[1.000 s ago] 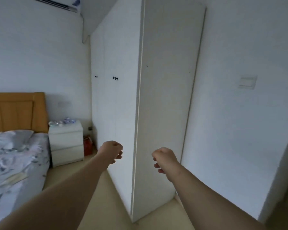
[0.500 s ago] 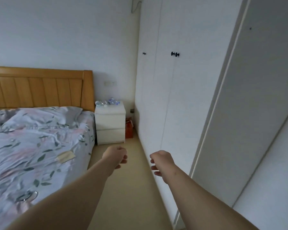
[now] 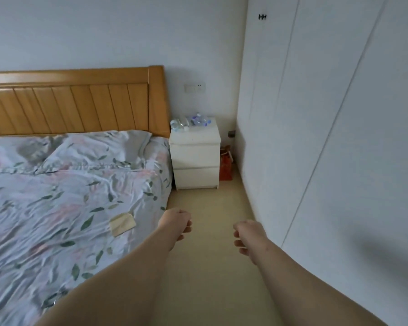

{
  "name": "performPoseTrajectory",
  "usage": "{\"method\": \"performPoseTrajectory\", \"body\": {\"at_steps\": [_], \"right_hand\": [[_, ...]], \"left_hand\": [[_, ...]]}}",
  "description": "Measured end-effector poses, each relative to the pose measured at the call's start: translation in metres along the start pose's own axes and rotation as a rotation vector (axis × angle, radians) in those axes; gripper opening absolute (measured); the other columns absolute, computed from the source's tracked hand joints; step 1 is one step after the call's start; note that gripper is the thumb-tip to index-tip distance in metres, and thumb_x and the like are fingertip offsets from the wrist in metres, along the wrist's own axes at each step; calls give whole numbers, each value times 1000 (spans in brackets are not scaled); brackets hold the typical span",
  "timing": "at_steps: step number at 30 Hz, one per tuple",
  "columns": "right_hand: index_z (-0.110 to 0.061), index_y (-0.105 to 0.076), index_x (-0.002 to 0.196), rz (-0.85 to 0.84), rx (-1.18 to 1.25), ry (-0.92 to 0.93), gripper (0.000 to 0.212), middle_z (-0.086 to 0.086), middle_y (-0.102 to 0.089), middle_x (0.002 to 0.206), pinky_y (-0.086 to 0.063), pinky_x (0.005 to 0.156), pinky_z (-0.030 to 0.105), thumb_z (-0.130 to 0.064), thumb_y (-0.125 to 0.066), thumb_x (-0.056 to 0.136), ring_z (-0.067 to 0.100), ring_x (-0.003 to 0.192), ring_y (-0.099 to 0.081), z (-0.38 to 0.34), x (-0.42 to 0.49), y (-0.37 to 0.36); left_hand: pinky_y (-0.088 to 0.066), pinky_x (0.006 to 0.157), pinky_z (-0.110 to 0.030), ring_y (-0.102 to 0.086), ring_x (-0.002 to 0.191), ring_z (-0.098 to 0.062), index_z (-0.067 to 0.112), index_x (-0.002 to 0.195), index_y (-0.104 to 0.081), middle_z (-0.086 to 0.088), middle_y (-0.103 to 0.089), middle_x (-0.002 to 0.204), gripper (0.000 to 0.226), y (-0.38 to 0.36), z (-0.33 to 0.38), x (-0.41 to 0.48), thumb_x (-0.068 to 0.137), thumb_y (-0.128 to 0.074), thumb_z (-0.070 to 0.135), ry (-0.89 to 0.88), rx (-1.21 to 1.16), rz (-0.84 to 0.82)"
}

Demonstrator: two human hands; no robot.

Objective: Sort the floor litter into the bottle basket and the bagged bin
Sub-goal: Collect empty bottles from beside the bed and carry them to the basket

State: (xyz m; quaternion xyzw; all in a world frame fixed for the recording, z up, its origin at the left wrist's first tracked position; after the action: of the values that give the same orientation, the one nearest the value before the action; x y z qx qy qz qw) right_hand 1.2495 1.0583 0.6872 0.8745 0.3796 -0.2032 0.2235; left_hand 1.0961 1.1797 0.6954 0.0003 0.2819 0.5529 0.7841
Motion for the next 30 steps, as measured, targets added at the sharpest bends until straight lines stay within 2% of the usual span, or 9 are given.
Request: {"method": "performPoseTrajectory", "body": {"at_steps": [4, 6, 8, 13, 16, 20, 25, 28, 30], "right_hand": [[-8, -47, 124, -57, -35, -2, 31, 8, -51, 83, -32, 52, 24, -8, -43, 93, 15, 57, -43, -45, 59, -35], [-10, -50, 106, -97, -57, -15, 16, 5, -48, 76, -33, 53, 25, -7, -41, 93, 15, 58, -43, -65, 87, -56], [-10, -49, 93, -111, -68, -38, 9, 4, -47, 73, -35, 55, 26, -7, -42, 92, 16, 61, -45, -85, 120, -77], [-15, -48, 74, -95, -56, -75, 21, 3, -51, 77, -42, 62, 28, -10, -44, 94, 16, 67, -50, -140, 214, -135], [-14, -49, 76, -79, -21, -115, 19, 5, -54, 81, -45, 71, 32, -12, -45, 94, 18, 73, -53, -174, 261, -165], [-15, -49, 77, -83, -15, -129, 19, 4, -53, 81, -44, 76, 33, -13, -44, 95, 20, 82, -53, -222, 320, -192], [-12, -49, 85, -31, 55, -255, 14, 4, -51, 80, -41, 69, 30, -13, -42, 97, 16, 67, -49, -242, 401, -200], [-11, -48, 78, -55, 47, -289, 20, 4, -48, 76, -39, 63, 28, -12, -42, 97, 15, 62, -46, -266, 470, -209], [-12, -45, 73, -82, 35, -289, 24, 5, -46, 73, -38, 60, 27, -10, -42, 97, 15, 62, -46, -280, 504, -213]], "left_hand": [[-42, 58, -24, -58, 65, -12, 15, 95, -59, -1, -60, 78, 11, 5, 14, 69, 93, -48, 17, 64, -8, 9], [-43, 60, -26, -57, 64, -13, 12, 104, -60, -3, -61, 78, 16, 11, 13, 106, 92, -49, 17, 120, -21, 14], [-43, 59, -26, -57, 63, -14, 10, 115, -58, -4, -61, 79, 25, 17, 16, 148, 92, -49, 17, 154, -44, 18], [-42, 56, -25, -57, 63, -13, 10, 129, -52, -3, -60, 78, 38, 32, 46, 270, 92, -48, 16, 177, -75, 10], [-42, 58, -25, -56, 63, -13, 9, 123, -55, -3, -60, 78, 33, 42, 70, 336, 91, -48, 15, 183, -62, -24], [-40, 56, -25, -54, 62, -13, 7, 119, -57, -2, -57, 75, 30, 41, 102, 416, 91, -47, 14, 218, -31, -41], [-41, 53, -24, -56, 63, -11, 8, 127, -53, -1, -57, 74, 37, 10, 133, 493, 91, -46, 11, 316, -73, -92], [-40, 57, -25, -54, 62, -12, 8, 100, -58, -2, -55, 72, 14, -7, 164, 556, 92, -47, 11, 331, -72, -99], [-39, 57, -25, -53, 60, -12, 11, 85, -56, -3, -55, 73, 10, -12, 179, 588, 92, -49, 13, 327, -65, -80]]}}
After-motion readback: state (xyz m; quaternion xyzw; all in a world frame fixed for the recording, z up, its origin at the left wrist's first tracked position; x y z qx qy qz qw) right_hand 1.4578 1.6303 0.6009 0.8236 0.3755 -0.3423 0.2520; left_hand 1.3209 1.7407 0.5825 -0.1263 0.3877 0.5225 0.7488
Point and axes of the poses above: each hand's wrist, its own x-axis towards the middle knuckle, its own y-axis out of the back of the hand, z = x × y, the point moved 6 cm from there along x, towards the middle knuckle
